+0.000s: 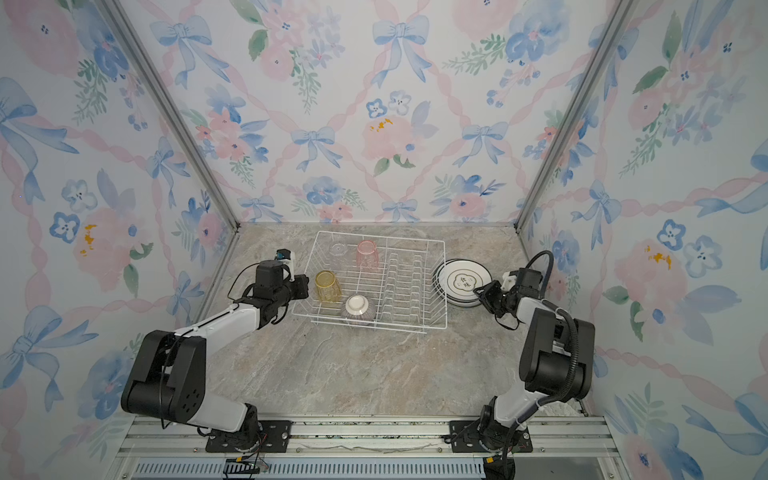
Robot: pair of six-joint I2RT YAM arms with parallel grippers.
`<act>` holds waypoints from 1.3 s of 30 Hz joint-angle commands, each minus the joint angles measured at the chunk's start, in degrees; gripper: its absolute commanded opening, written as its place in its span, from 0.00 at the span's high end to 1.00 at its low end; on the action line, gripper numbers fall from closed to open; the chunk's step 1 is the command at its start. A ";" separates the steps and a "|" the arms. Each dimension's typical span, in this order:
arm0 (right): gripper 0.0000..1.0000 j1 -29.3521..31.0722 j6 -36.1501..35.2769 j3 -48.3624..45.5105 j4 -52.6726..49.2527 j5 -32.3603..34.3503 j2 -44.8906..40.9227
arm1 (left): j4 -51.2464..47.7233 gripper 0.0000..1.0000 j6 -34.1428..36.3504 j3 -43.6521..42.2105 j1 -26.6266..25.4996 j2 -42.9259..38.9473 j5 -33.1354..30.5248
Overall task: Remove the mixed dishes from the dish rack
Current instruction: 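Lower the white plate onto the plate stack beside the rack, then open the right gripper and release the plate onto the stack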
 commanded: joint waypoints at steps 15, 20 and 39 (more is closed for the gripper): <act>0.64 -0.06 -11.09 4.16 -15.26 6.44 -6.11 | -5.38 1.00 -0.77 -3.41 0.14 1.84 -1.33; 0.64 -0.14 -12.16 4.04 -15.70 9.55 -6.98 | -5.34 1.00 -0.78 -3.78 0.19 1.47 -1.62; 0.66 3.71 -11.66 6.35 -10.47 17.00 -3.23 | -5.77 1.00 -0.81 -3.81 0.22 0.42 -2.07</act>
